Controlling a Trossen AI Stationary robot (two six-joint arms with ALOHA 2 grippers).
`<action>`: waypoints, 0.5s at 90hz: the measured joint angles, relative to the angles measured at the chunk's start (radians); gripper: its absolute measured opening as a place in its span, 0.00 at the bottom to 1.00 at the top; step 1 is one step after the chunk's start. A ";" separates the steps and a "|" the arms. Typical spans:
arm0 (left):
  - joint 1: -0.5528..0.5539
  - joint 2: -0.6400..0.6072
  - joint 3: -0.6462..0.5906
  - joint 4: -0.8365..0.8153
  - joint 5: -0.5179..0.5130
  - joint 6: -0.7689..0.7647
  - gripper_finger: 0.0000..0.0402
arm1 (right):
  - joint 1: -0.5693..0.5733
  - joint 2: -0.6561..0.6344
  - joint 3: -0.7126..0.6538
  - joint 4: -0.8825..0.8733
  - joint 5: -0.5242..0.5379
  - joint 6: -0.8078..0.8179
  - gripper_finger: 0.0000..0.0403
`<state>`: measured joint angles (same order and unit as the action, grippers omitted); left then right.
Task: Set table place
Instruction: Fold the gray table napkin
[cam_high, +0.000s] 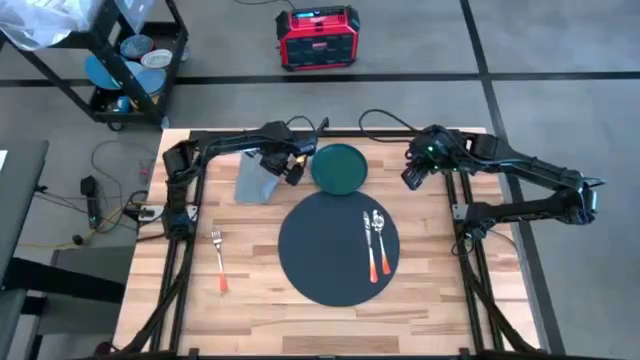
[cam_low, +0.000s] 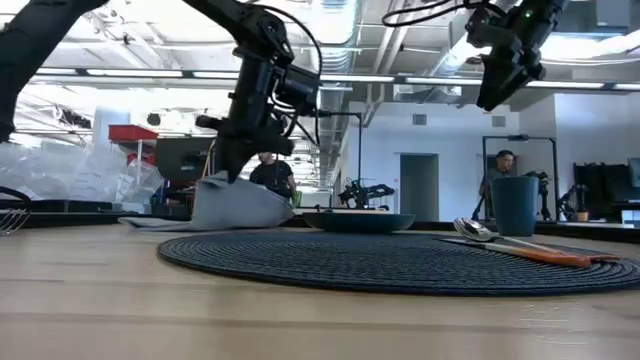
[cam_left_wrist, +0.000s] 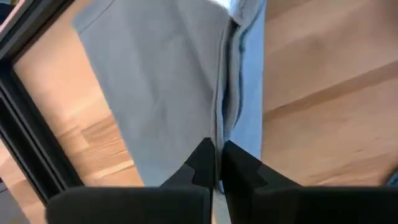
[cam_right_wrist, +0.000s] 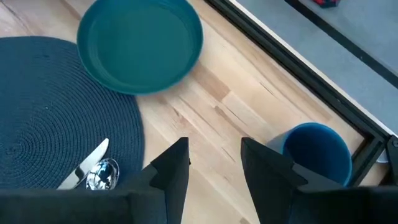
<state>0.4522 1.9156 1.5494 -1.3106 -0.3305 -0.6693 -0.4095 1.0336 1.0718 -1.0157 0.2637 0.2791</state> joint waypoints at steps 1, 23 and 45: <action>0.002 -0.006 -0.008 0.003 0.000 -0.002 0.00 | 0.000 0.000 0.000 0.000 0.000 0.000 0.33; 0.068 -0.154 -0.186 0.080 0.001 -0.055 0.00 | -0.003 0.000 0.000 0.007 0.000 0.000 0.33; 0.144 -0.246 -0.334 0.133 0.008 -0.065 0.00 | -0.027 0.000 0.000 0.026 -0.001 0.000 0.33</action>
<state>0.5961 1.6695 1.2158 -1.1775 -0.3230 -0.7346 -0.4360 1.0339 1.0718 -0.9901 0.2626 0.2787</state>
